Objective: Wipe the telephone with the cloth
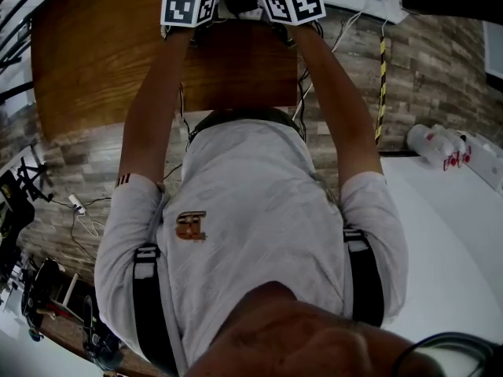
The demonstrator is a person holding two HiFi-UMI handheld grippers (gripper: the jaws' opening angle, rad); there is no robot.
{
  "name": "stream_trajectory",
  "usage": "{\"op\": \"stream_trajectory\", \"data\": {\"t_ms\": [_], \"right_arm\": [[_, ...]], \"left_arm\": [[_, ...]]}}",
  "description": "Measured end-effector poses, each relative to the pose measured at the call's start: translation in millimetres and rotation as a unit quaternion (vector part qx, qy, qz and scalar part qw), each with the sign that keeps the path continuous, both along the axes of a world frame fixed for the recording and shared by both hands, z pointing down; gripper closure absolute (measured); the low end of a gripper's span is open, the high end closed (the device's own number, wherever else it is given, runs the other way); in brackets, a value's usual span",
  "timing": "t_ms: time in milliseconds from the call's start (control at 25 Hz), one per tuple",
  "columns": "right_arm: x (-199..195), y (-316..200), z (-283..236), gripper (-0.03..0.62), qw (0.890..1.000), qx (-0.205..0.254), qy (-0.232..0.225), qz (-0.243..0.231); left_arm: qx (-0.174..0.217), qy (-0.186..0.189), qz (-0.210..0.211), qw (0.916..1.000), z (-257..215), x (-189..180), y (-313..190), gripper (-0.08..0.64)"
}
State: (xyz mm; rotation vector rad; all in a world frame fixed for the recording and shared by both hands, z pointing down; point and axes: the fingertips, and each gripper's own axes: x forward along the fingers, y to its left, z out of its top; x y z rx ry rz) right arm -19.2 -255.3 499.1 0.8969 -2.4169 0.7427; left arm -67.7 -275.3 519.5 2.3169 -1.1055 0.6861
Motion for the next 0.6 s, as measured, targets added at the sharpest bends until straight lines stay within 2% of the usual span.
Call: {"op": "stream_trajectory", "data": {"t_ms": [200, 600], "right_arm": [[18, -8, 15, 0.522, 0.999, -0.004, 0.02, 0.029], [84, -3, 34, 0.522, 0.994, -0.017, 0.054, 0.098]], "left_arm": [[0.003, -0.001, -0.003, 1.0, -1, -2, -1, 0.472], [0.004, 0.0, -0.002, 1.0, 2, 0, 0, 0.474]]}}
